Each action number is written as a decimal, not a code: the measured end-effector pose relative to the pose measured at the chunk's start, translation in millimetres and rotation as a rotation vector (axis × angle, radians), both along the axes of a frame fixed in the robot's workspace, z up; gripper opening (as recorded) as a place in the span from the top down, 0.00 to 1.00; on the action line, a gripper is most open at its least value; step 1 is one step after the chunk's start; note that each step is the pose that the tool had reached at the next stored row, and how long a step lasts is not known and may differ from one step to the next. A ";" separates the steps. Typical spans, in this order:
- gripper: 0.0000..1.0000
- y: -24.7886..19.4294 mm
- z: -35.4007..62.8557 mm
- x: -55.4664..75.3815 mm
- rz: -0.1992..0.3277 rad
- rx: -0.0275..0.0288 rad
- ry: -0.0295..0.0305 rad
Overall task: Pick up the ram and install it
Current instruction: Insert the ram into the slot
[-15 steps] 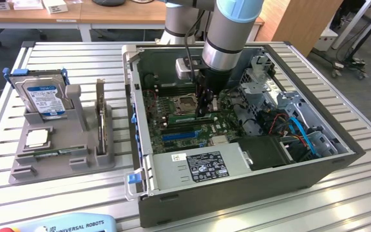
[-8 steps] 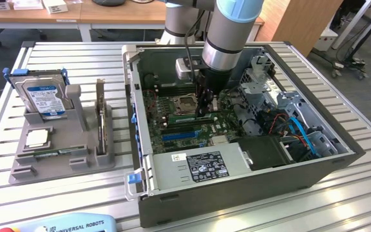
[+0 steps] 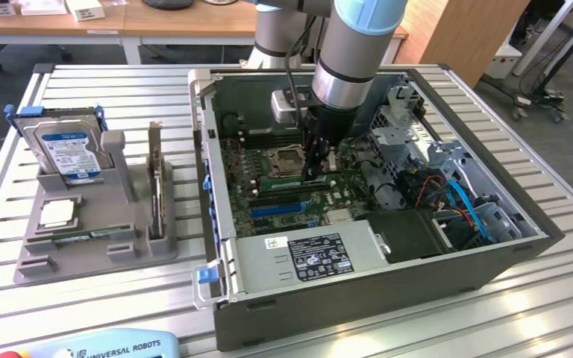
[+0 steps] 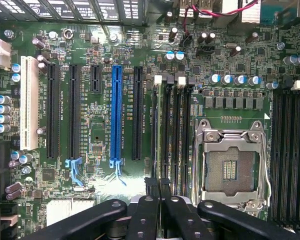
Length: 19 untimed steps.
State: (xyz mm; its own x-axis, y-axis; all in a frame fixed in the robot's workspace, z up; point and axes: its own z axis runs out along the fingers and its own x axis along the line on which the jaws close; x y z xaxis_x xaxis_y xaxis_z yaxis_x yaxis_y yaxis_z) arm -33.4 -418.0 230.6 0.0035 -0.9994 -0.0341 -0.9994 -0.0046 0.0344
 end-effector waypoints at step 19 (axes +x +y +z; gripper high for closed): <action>0.88 0.0 0.0 0.0 0.029 -0.0007 -0.0001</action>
